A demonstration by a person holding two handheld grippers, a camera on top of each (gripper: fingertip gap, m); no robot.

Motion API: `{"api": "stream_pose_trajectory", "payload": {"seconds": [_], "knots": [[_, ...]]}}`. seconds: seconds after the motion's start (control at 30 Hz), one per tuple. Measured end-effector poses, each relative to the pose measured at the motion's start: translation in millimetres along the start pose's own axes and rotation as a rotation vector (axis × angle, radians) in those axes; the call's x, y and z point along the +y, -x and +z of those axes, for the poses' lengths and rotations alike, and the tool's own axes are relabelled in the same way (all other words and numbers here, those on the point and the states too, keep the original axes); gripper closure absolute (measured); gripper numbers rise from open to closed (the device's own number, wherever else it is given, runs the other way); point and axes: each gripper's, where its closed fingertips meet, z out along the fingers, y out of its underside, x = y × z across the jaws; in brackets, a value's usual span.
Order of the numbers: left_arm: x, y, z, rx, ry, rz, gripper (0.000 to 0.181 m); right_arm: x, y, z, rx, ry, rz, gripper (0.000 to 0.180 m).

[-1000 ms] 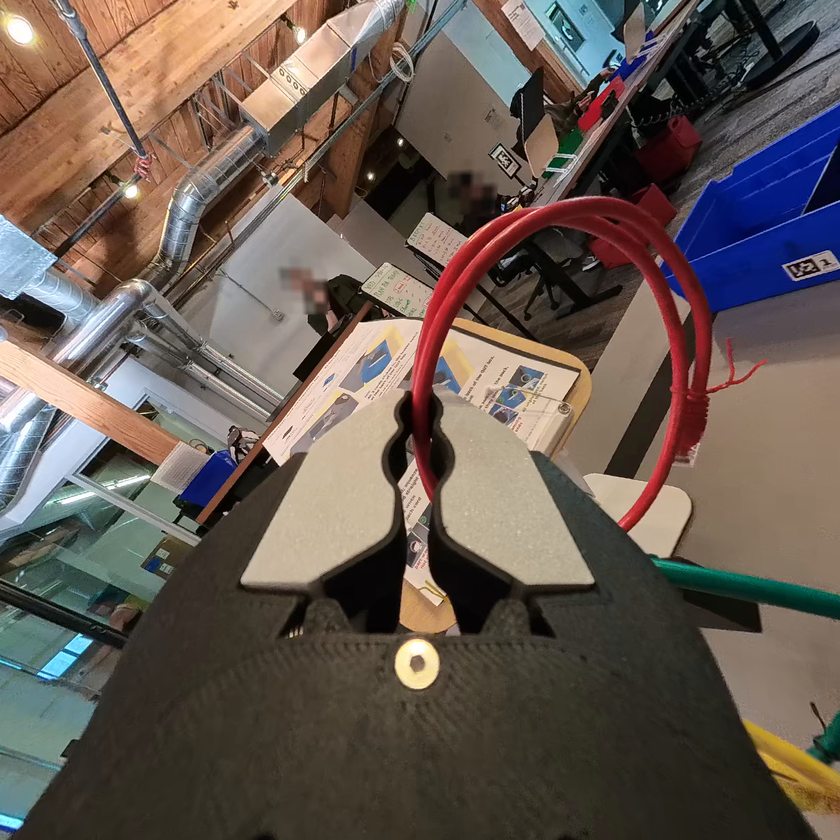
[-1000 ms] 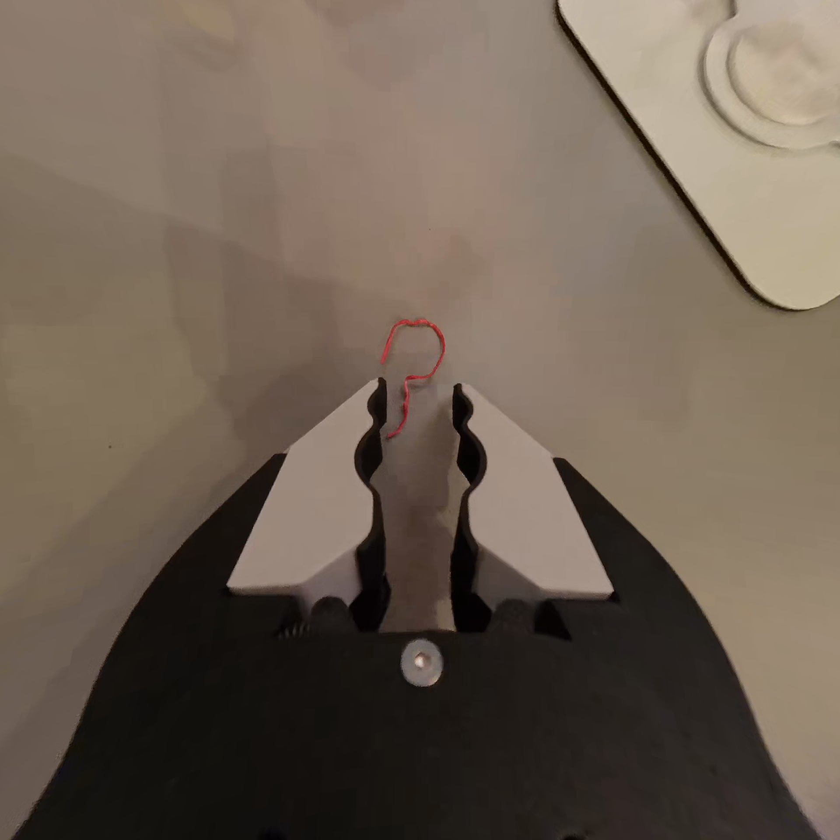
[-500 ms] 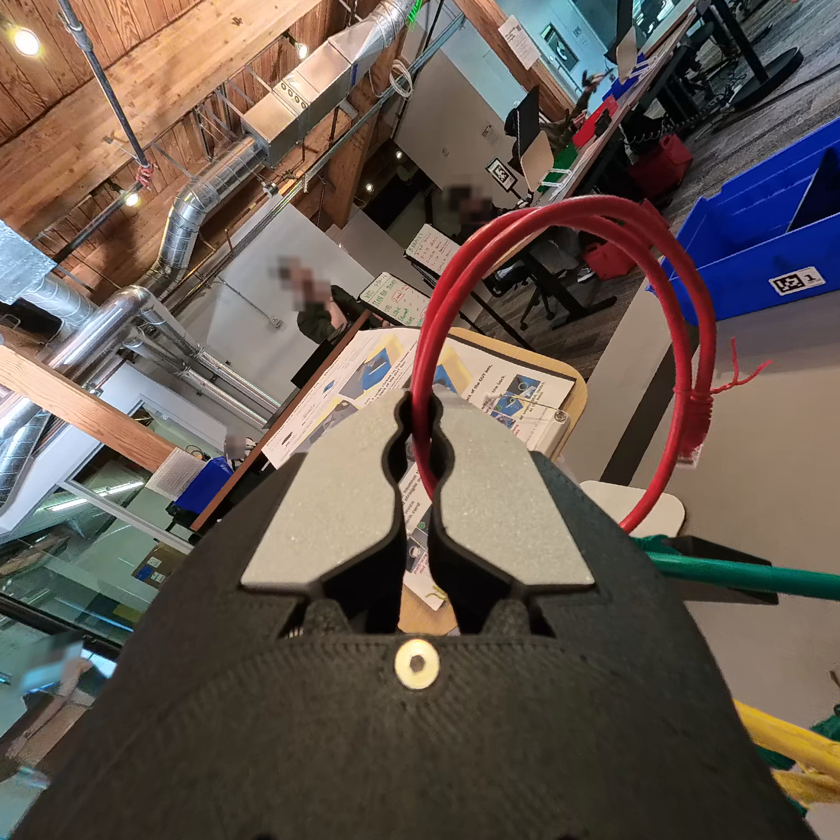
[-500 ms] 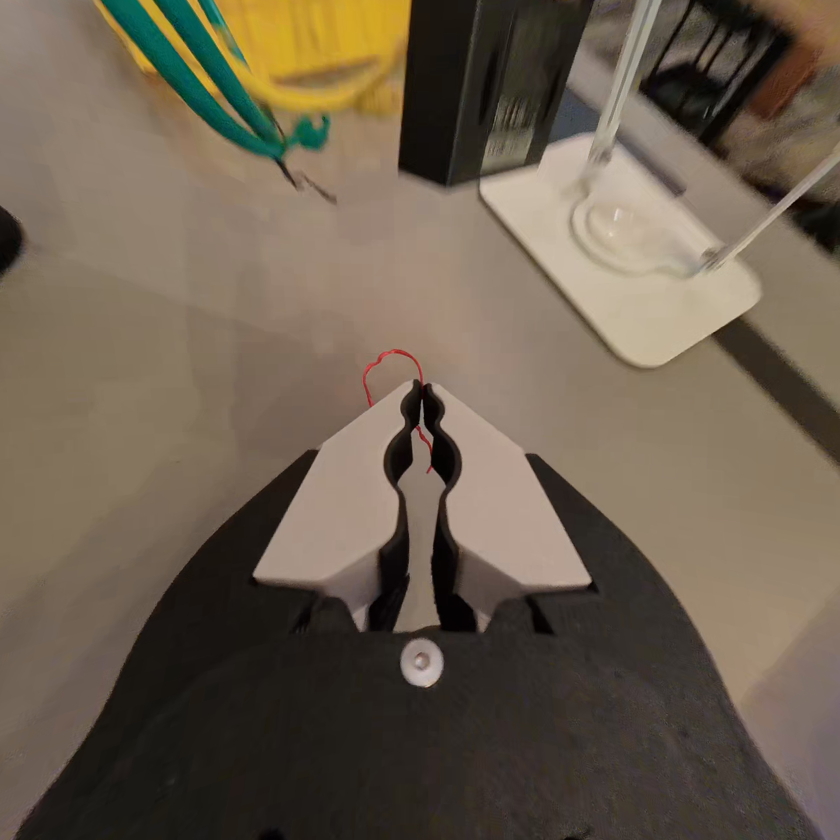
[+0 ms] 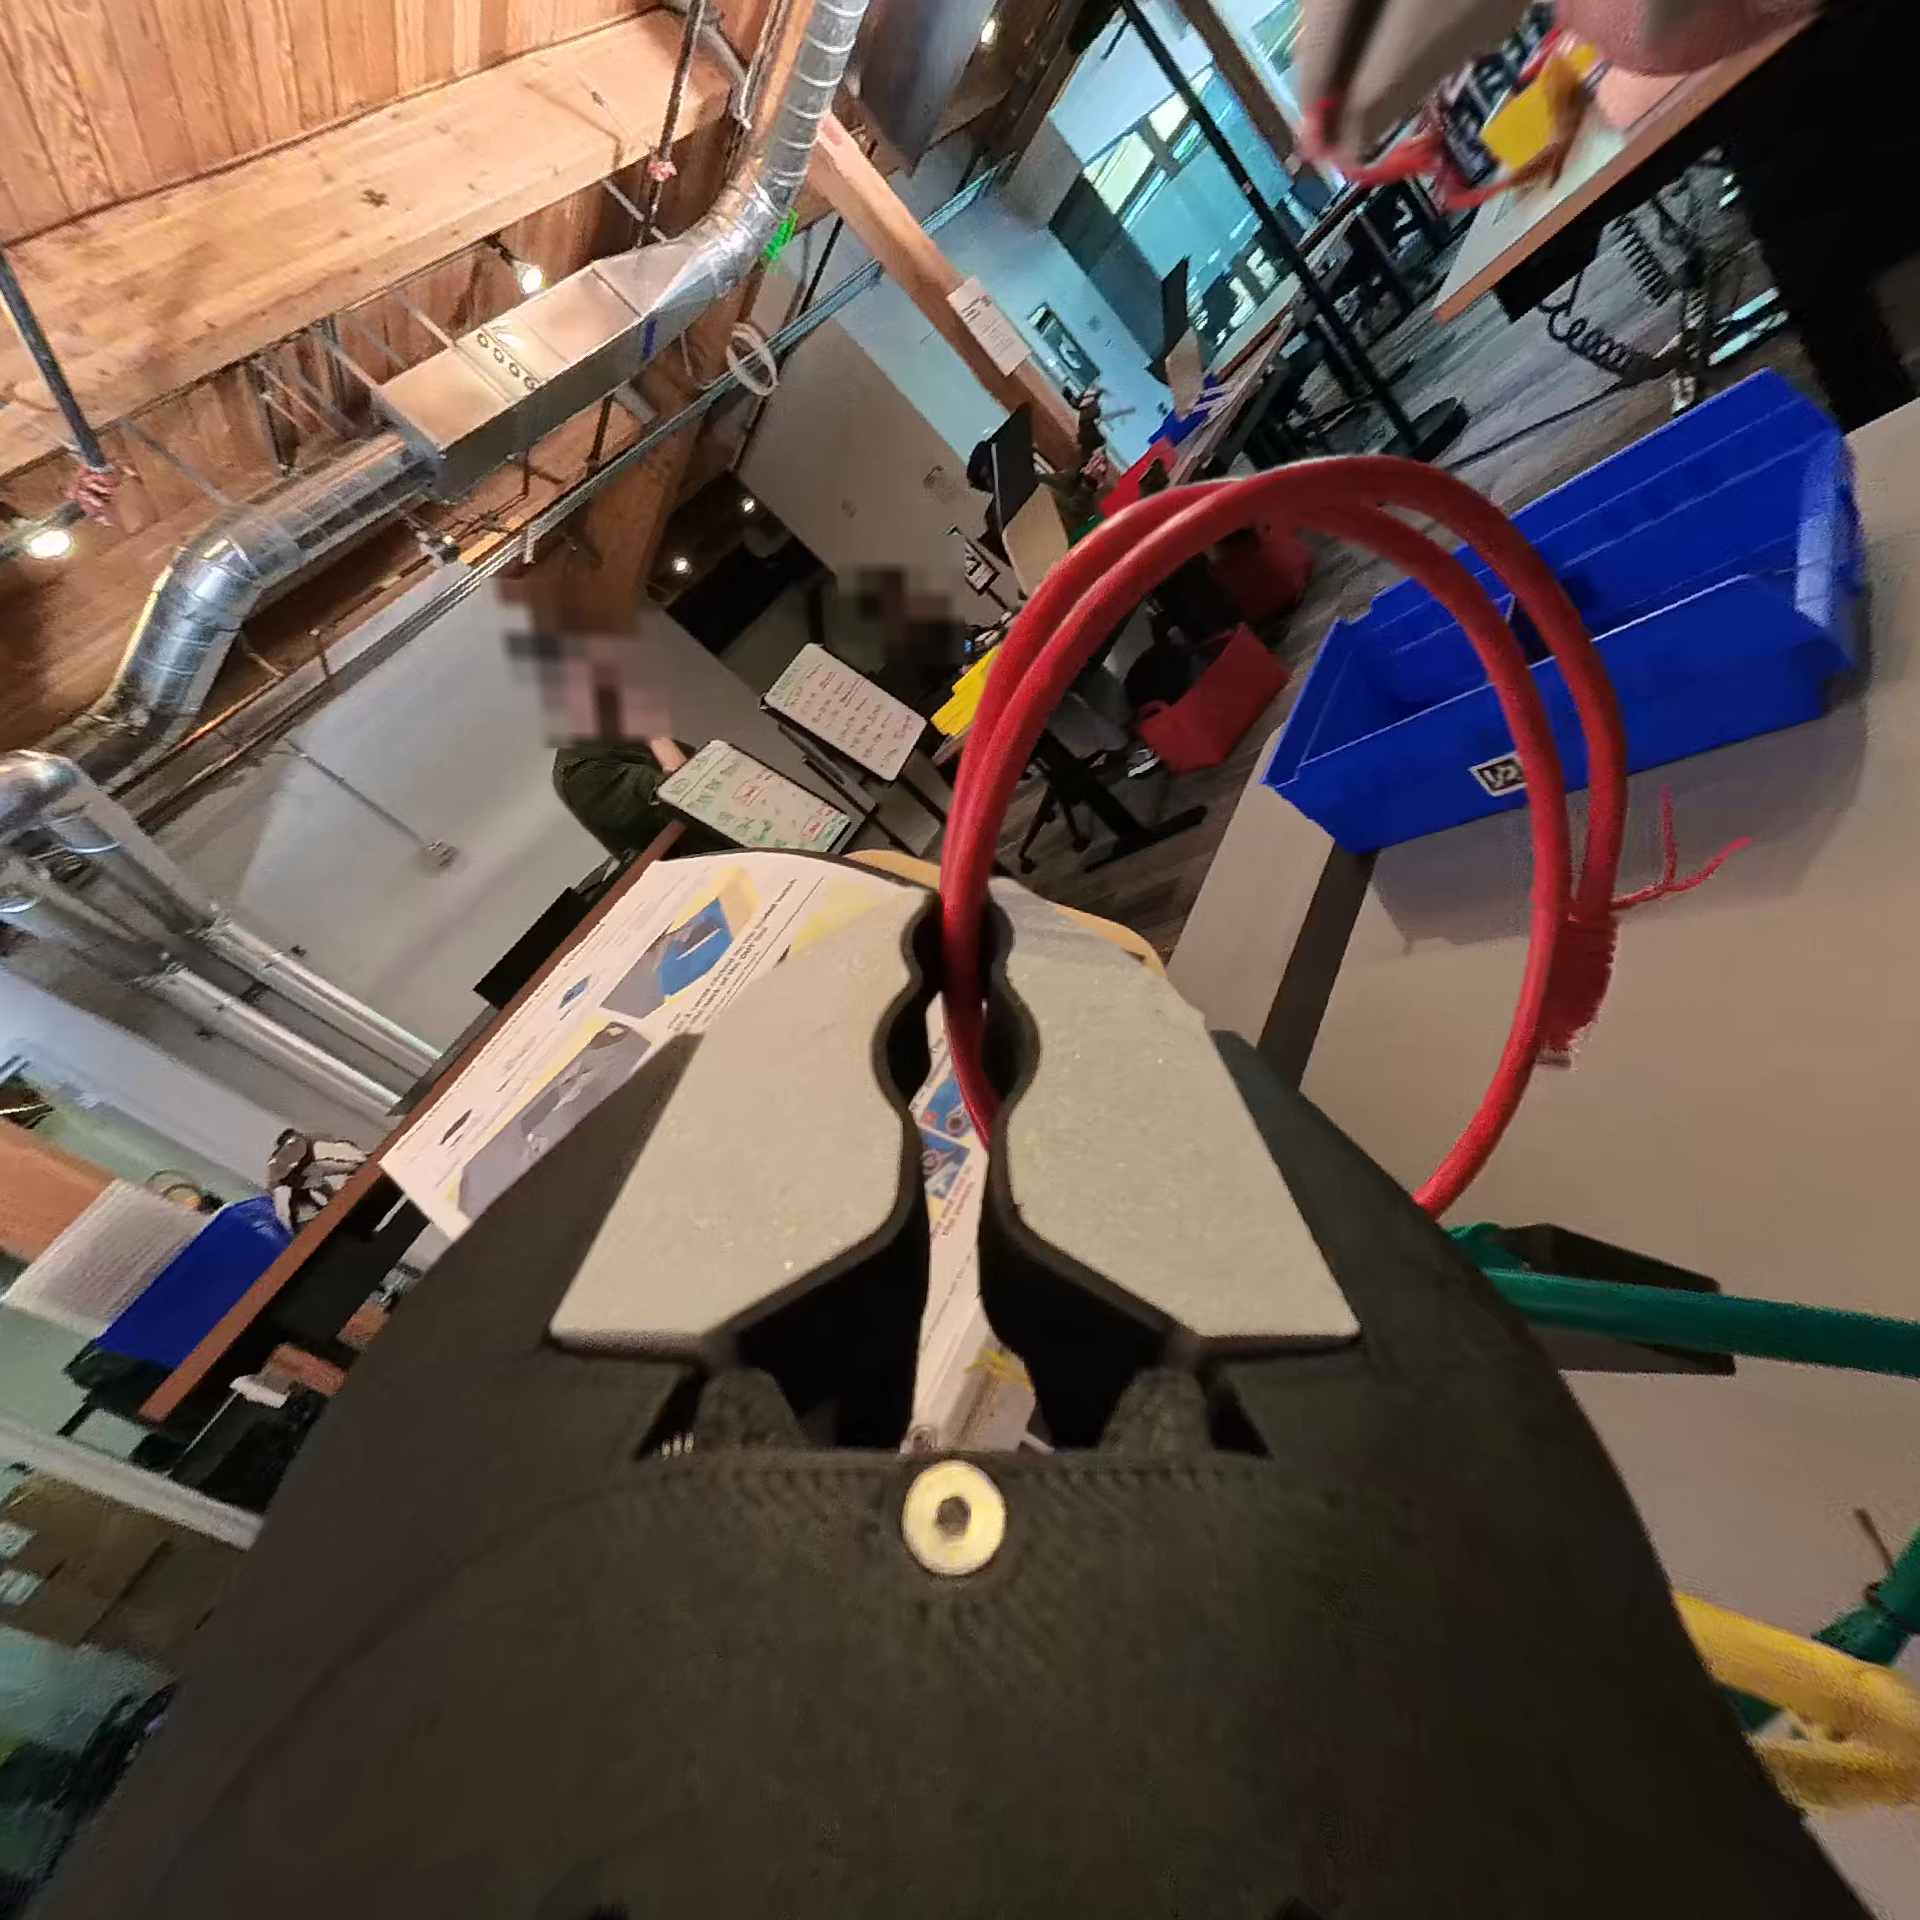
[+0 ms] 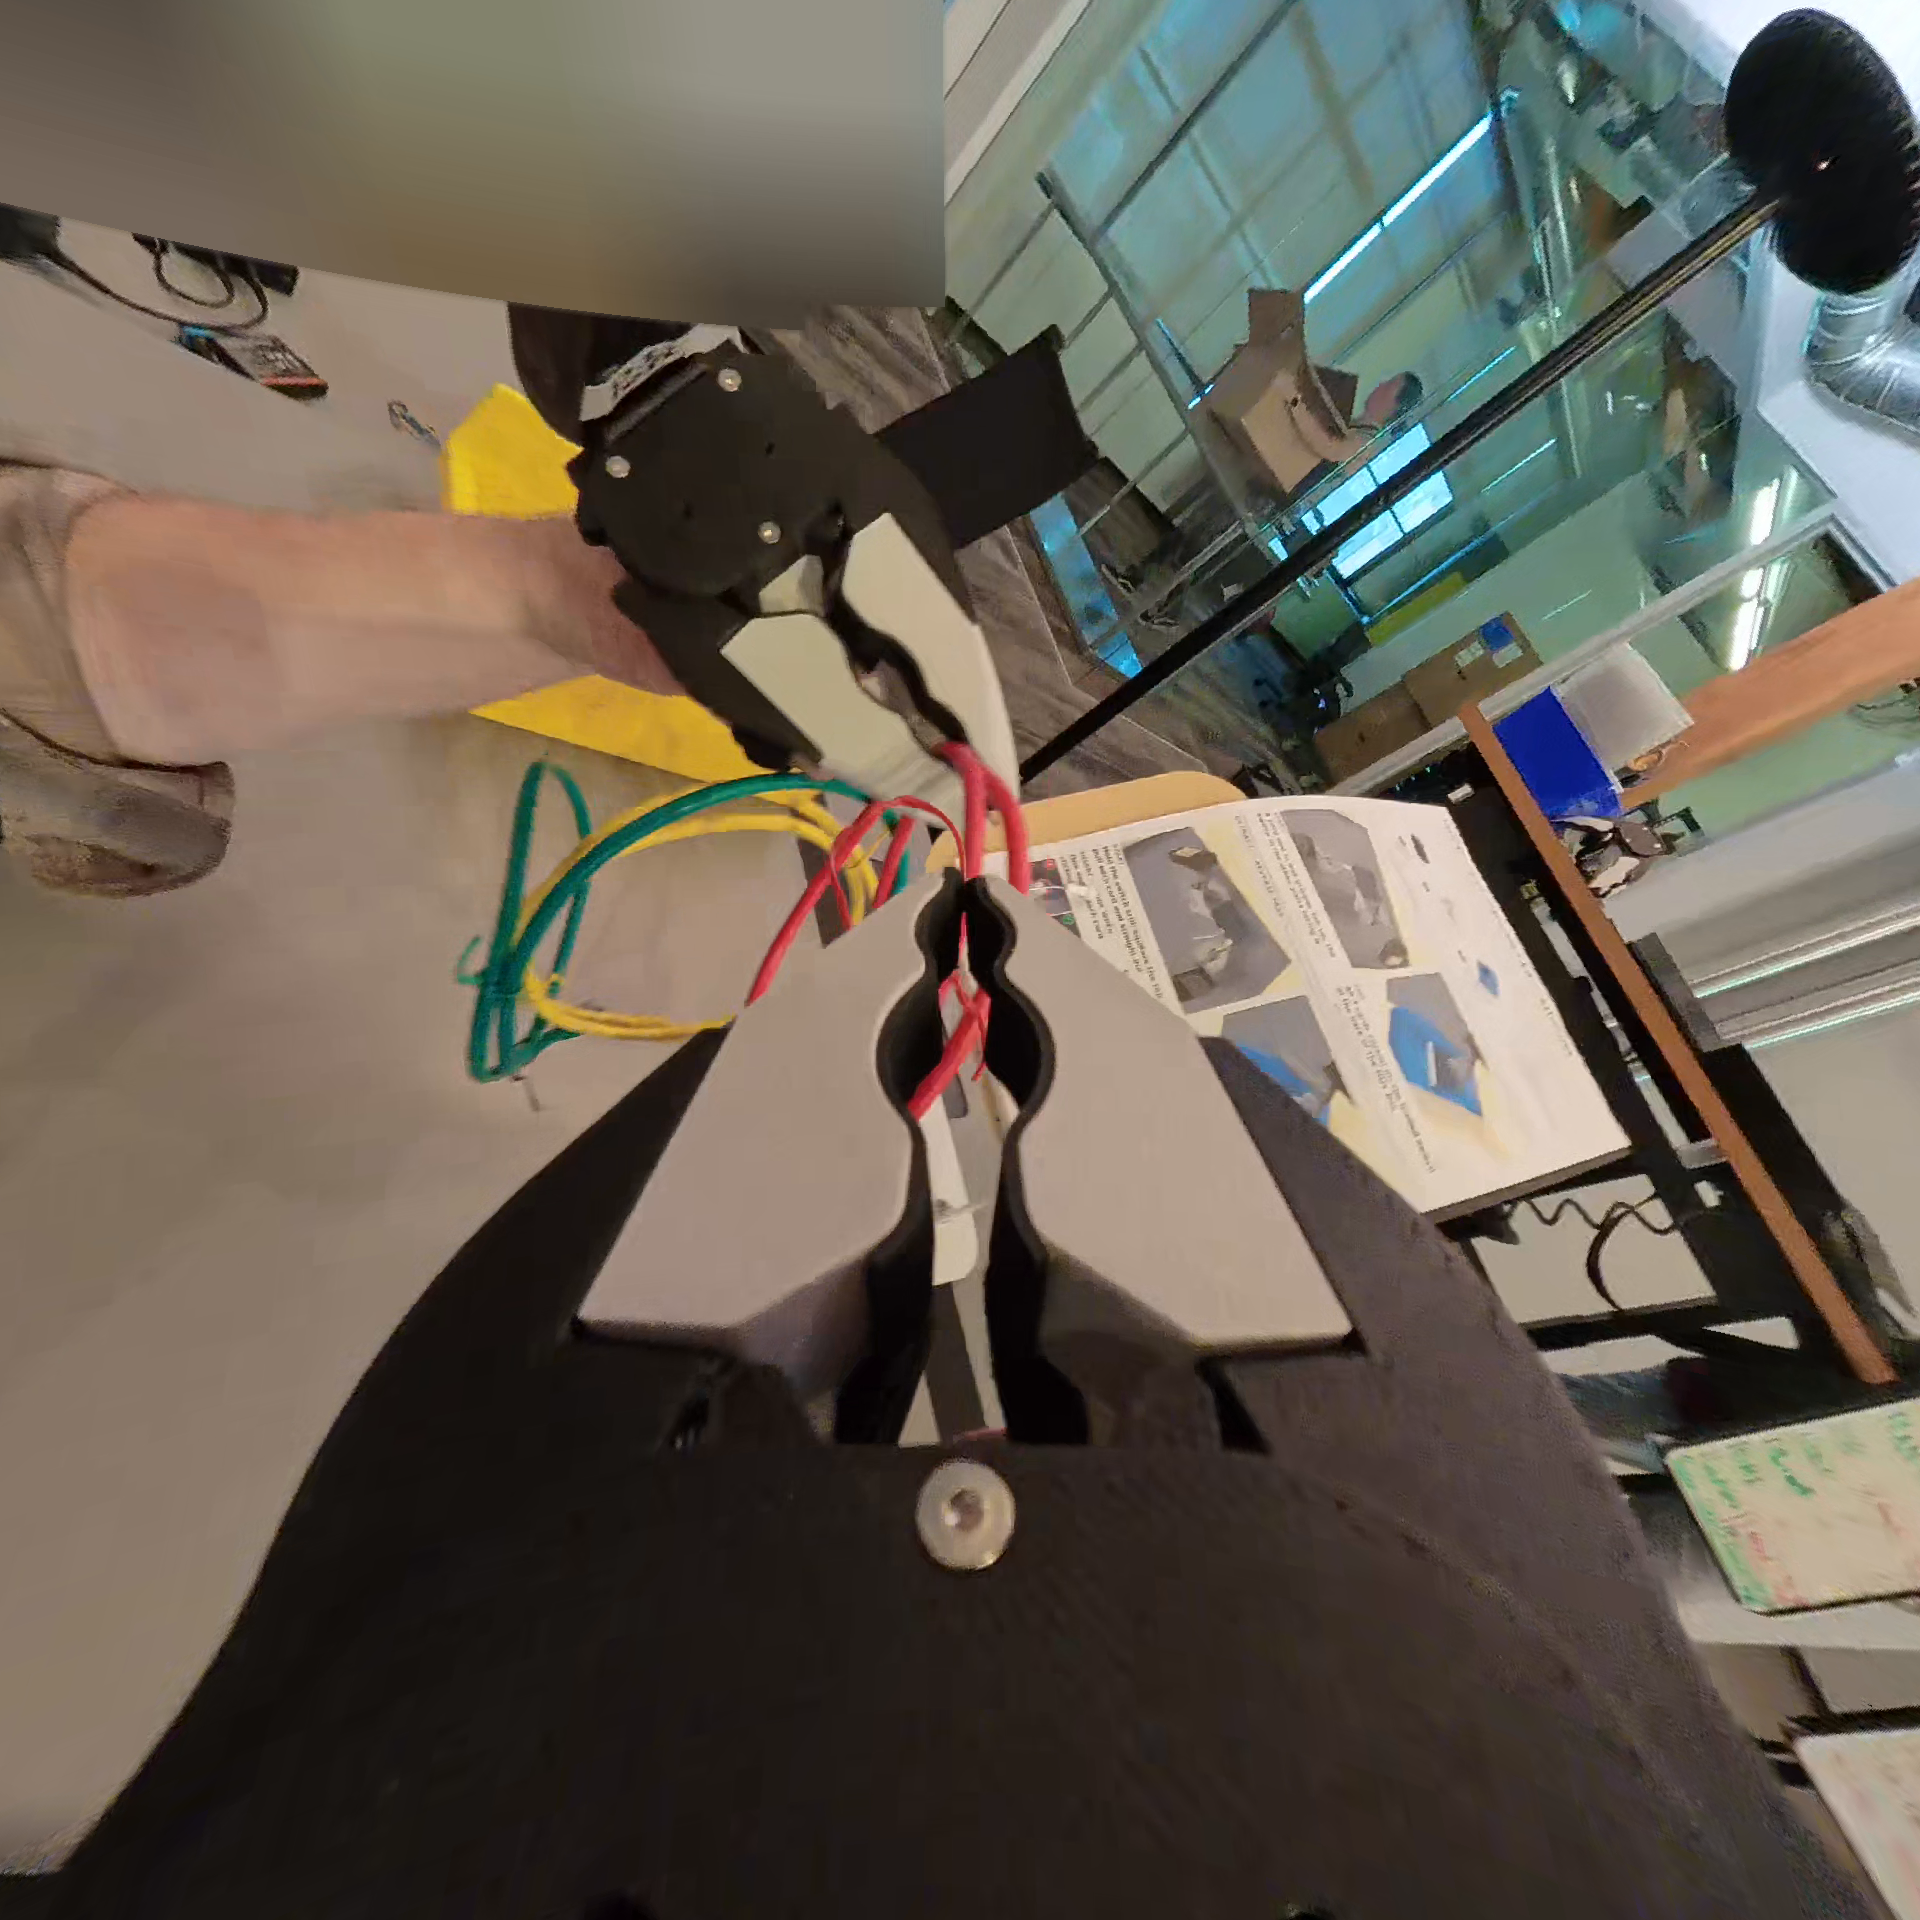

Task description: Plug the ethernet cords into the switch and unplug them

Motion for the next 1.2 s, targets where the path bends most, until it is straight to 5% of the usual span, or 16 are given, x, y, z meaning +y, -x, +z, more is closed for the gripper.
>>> {"api": "stream_pose_trajectory", "payload": {"seconds": [0.87,1.2], "knots": [[-33.5,-23.4,-22.6,0.170,-0.159,0.063,0.176,-33.4,17.2,63.8,-0.312,-0.026,-0.217,0.180],[-33.3,-16.4,-24.3,0.139,-0.157,0.049,0.176,-27.1,15.7,69.7,-0.275,0.029,-0.321,0.180]]}}
